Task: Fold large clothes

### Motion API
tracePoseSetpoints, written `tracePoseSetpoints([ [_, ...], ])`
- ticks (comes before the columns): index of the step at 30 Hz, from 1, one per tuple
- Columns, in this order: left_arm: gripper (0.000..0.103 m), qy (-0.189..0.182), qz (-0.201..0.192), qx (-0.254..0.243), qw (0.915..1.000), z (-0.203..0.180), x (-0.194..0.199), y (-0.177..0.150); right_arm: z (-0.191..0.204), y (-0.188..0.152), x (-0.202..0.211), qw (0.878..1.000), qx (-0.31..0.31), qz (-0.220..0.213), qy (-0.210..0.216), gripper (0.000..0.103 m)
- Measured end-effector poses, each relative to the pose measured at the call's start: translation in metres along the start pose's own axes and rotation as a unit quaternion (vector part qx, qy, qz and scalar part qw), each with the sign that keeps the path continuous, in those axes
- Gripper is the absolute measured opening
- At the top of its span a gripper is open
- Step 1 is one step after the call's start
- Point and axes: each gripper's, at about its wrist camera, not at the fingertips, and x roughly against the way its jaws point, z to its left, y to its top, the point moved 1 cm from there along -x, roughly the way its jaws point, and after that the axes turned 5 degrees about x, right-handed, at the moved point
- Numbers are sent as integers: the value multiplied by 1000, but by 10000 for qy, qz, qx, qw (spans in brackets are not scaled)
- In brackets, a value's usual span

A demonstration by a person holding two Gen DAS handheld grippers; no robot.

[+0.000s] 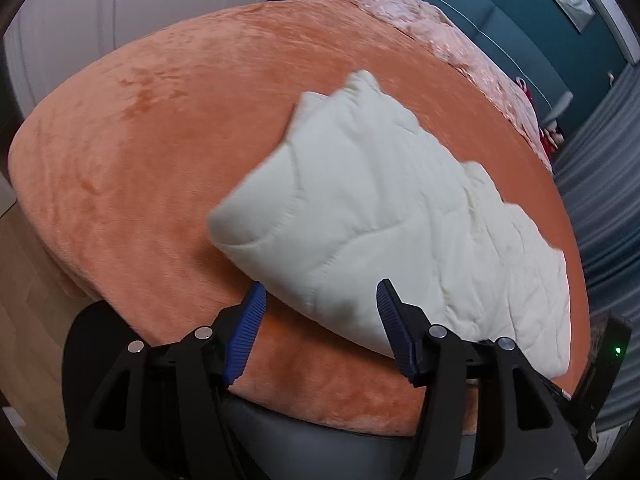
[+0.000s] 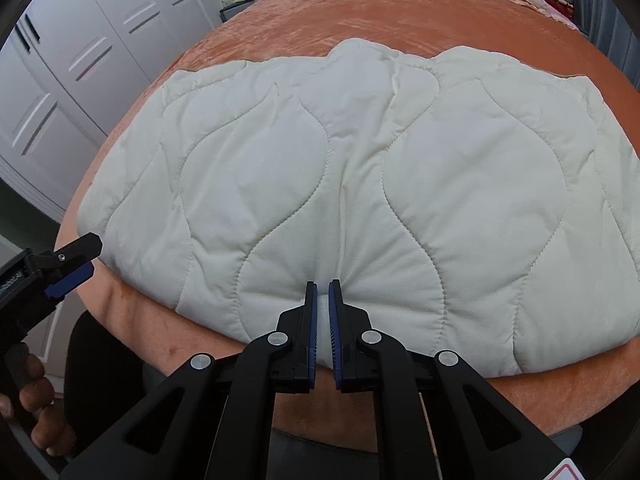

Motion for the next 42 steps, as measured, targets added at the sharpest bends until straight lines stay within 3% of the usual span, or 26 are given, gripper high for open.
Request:
tracePoseSetpoints([
  [5, 58, -375, 233, 1014, 9939, 39, -13, 18, 13, 12, 11, 9999, -11, -108, 103, 8],
  [11, 62, -857, 620, 1267, 9863, 28, -46, 18, 15, 11, -16, 9997, -65, 204, -69, 8],
  [15, 63, -734, 646, 1095, 9892, 9, -56, 21, 17, 9, -22, 9996, -8, 232, -169, 7],
  [20, 38, -337, 374, 279, 9983, -28, -40, 24, 16, 8, -26, 9994, 43, 205, -260, 6],
  [24, 27, -247, 109, -195, 9994, -49, -20, 24, 16, 8, -26, 9995, 33, 178, -259, 6],
  [29, 22, -355, -131, -539, 9978, -71, 5, 25, 10, 9, -15, 9996, -230, 152, -81, 6],
  [36, 18, -959, -270, -534, 9936, -64, 53, 27, 5, 3, 18, 9995, -304, -75, 88, 6],
  [42, 16, -974, -680, -741, 9901, -68, 100, 30, 44, -3, 0, 9941, -274, 314, 1003, 6],
])
